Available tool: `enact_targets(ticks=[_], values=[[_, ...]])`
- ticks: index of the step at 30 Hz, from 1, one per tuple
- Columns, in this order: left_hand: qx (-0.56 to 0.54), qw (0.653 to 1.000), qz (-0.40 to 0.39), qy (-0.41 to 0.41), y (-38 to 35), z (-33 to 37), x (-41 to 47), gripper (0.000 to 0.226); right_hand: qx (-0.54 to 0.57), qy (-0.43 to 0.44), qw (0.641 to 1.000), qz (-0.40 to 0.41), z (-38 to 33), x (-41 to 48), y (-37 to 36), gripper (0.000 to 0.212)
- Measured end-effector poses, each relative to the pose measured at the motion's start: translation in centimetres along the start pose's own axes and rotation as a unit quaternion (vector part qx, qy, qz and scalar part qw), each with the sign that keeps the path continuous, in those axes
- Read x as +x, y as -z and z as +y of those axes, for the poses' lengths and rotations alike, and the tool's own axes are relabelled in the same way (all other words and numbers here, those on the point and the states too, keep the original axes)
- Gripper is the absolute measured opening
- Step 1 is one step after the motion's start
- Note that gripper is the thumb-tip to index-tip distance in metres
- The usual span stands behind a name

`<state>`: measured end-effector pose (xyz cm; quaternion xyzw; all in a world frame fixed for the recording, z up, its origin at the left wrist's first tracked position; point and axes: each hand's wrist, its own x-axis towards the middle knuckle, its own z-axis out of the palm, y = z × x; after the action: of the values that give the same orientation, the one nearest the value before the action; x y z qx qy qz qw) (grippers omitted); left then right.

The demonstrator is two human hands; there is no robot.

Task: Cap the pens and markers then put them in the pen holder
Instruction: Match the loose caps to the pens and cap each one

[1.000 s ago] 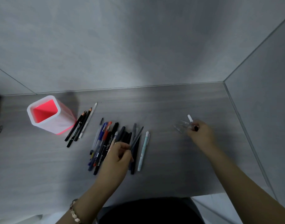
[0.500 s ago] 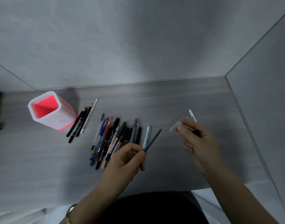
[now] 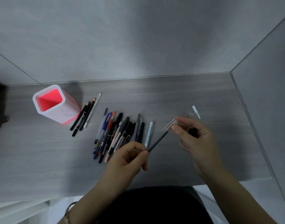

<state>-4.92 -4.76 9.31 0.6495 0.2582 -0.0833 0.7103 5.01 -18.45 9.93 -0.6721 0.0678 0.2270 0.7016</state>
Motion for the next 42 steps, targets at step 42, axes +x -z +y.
enact_targets(ticks=[42], values=[[0.135,0.986,0.086,0.051,0.4,-0.5,5.2,0.013,-0.551,0.062,0.832,0.033,7.8,13.6,6.0,0.023]])
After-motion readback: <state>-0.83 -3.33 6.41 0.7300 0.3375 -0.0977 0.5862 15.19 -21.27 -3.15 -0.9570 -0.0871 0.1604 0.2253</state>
